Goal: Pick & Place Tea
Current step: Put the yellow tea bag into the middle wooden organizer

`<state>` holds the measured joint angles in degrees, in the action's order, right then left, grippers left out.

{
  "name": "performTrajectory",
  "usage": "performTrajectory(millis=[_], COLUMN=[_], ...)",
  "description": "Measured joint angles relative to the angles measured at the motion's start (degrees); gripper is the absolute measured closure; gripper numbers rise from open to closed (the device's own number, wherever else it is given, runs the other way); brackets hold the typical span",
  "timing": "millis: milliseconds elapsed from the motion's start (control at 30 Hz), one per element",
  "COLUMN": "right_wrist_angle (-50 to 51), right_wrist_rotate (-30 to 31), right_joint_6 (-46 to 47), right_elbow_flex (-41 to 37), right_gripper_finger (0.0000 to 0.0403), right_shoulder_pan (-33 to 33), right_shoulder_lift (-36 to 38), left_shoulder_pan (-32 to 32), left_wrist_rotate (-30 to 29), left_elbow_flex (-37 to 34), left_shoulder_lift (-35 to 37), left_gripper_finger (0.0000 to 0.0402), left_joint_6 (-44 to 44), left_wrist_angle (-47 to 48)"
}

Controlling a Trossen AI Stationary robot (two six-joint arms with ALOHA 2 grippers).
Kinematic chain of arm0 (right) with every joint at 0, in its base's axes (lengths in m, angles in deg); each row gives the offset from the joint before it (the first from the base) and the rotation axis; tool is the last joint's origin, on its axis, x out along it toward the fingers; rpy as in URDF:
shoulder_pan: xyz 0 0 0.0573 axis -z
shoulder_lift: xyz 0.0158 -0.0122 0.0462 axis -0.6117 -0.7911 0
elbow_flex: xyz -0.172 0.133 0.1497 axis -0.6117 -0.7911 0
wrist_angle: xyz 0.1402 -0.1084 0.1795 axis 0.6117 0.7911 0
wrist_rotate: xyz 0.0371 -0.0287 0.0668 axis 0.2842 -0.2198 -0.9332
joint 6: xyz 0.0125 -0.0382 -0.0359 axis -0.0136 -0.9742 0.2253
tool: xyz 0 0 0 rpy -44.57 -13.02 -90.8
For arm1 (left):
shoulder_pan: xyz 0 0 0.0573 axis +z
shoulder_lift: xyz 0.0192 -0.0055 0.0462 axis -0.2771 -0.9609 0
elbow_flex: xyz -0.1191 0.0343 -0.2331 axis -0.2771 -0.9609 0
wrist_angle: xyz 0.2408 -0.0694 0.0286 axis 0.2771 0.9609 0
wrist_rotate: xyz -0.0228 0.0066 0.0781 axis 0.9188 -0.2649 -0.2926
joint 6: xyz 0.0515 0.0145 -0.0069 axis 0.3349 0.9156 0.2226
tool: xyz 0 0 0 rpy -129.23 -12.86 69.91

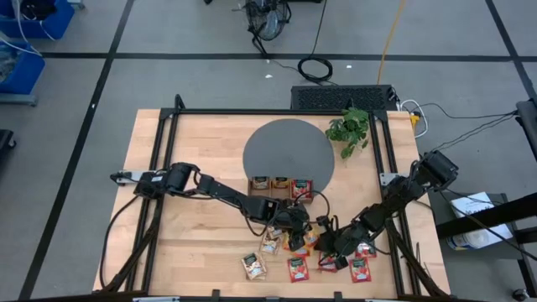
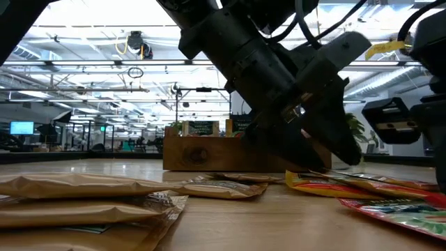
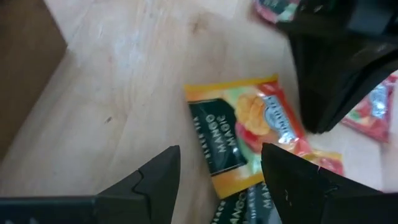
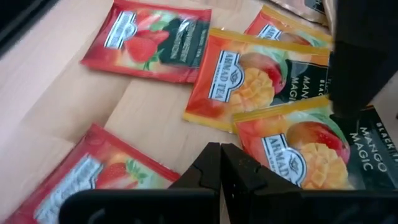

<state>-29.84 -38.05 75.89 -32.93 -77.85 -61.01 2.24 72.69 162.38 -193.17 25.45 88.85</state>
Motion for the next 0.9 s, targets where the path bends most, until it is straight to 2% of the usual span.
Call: performTrajectory(millis=[167,333,700,900], right_wrist_angle=[1.1,2.0,1.7,-3.0], right_wrist_rotate=[0.1,5.0,5.1,4.9], right_joint_6=[-2.2,-2.6,0.2,1.7], right_elbow_flex=[0.7,0.8,-1.1,-4.5], right_gripper_finger=[0.0403,0.0403,0.0403,0.0403], right_shoulder_pan=[-1.7,-1.9,-0.1,1.2], right_shoulder_lift=[1.9,2.2,2.3,2.4], left_shoulder_pan=[0.1,0.2,0.2,0.2], left_wrist_rotate=[-1.0,-1.0,-0.8,-0.7], left_elbow_flex=[0.0,0.0,0.0,0.0], left_shoulder_lift=[0.0,0.0,0.0,0.0], left_gripper_finger=[0.0176,0.0176,0.0176,0.0176], left_joint_6=[0.0,-0.2,-0.2,-0.2], left_wrist_angle=[0.1,0.4,0.6,0.6])
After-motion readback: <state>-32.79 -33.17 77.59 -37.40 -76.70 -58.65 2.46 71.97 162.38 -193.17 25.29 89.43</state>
